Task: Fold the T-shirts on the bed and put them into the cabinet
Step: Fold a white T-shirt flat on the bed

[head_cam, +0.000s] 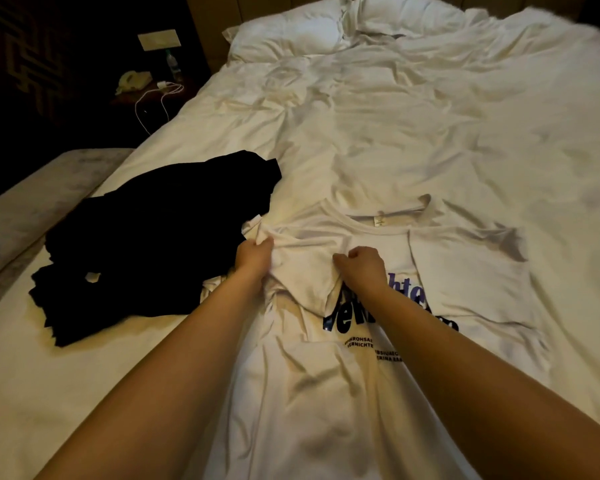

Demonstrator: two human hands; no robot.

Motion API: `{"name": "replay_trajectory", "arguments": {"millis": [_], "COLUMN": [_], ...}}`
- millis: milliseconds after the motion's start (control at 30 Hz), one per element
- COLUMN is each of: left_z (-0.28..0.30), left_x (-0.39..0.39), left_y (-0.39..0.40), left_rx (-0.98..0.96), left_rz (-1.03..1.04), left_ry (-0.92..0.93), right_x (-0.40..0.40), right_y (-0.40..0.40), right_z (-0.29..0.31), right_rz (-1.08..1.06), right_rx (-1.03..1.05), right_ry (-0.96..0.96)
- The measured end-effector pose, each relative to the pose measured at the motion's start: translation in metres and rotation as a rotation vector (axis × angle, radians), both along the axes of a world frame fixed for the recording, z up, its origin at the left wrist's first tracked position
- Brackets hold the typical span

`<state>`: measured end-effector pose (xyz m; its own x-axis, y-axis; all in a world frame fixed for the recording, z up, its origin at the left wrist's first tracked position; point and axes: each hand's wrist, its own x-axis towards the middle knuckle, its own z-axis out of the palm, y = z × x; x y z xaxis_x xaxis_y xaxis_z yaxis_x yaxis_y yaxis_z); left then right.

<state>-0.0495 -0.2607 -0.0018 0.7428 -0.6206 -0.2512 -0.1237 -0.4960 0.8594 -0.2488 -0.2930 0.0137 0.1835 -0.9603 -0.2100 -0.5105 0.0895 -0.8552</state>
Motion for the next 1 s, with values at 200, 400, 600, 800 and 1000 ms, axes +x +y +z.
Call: {"name": "replay_trajectory", "arguments": {"millis": [200, 400, 600, 800, 1000], "left_z": [0.0, 0.001, -0.005, -0.003, 0.006], "left_x": [0.005, -0.011, -0.017, -0.012, -0.018], "left_y": [0.006, 0.022, 0.052, 0.069, 0.056], "left_rx": [0.018, 0.3, 0.243, 0.271, 0.064], "left_rz": [-0.183, -0.197, -0.244, -0.236, -0.316], "left_ry": [-0.328, -0.342, -0.29, -0.463, -0.844], "right_x": [0.006, 0.001, 0.004, -0.002, 0.0], "right_y": [-0.009, -0.005, 0.007, 0.008, -0.003], "right_z": [0.002, -0.012, -0.008, -0.008, -0.005], "right_rz": [-0.135, -0.098, -0.051, 0.041, -0.018], "right_rx": [-0.162, -0.045, -0.012, -0.018, -0.054], "right_ry": [-0.098, -0.035, -0.035, 0.107, 0.156]}}
